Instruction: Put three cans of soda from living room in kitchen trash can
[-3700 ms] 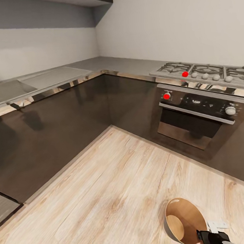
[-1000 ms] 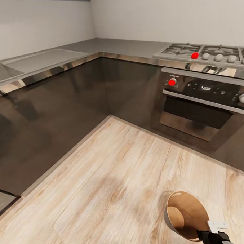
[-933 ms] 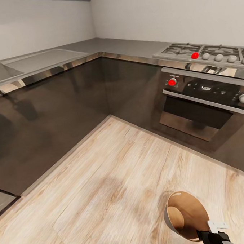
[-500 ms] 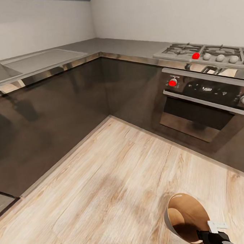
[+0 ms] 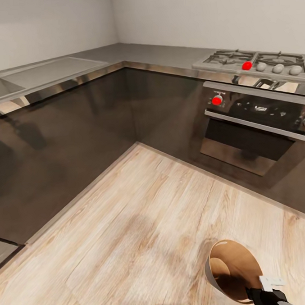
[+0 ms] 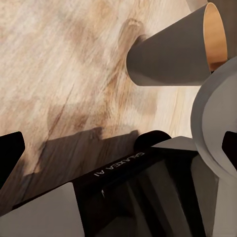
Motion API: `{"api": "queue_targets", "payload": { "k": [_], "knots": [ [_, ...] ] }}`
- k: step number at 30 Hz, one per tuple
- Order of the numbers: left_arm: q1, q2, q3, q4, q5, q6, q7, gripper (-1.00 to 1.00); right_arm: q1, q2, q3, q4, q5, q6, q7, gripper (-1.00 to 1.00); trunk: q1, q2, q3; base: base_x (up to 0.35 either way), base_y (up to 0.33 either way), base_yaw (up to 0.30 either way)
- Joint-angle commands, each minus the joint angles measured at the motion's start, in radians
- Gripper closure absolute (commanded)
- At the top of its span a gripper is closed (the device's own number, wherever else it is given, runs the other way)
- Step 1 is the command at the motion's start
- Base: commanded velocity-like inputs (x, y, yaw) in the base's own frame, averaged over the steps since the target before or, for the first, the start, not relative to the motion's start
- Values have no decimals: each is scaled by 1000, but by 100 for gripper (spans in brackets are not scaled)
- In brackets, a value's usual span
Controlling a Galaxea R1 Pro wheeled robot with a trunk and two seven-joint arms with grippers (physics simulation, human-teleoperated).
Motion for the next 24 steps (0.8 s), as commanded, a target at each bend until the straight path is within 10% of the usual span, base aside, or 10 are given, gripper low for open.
{"api": "queue_targets", "payload": {
  "k": [1, 6, 7, 24],
  "knots": [
    [0, 0, 0, 0, 0, 0, 0, -100, 0, 0, 0, 0, 0, 0, 0, -100, 0, 0, 0, 0, 0, 0],
    [0, 0, 0, 0, 0, 0, 0, -100, 0, 0, 0, 0, 0, 0, 0, -100, 0, 0, -1, 0, 0, 0],
    [0, 0, 0, 0, 0, 0, 0, -100, 0, 0, 0, 0, 0, 0, 0, 100, 0, 0, -1, 0, 0, 0],
    [0, 0, 0, -1, 0, 0, 0, -100, 0, 0, 0, -3, 0, 0, 0, 100, 0, 0, -1, 0, 0, 0]
  ]
}}
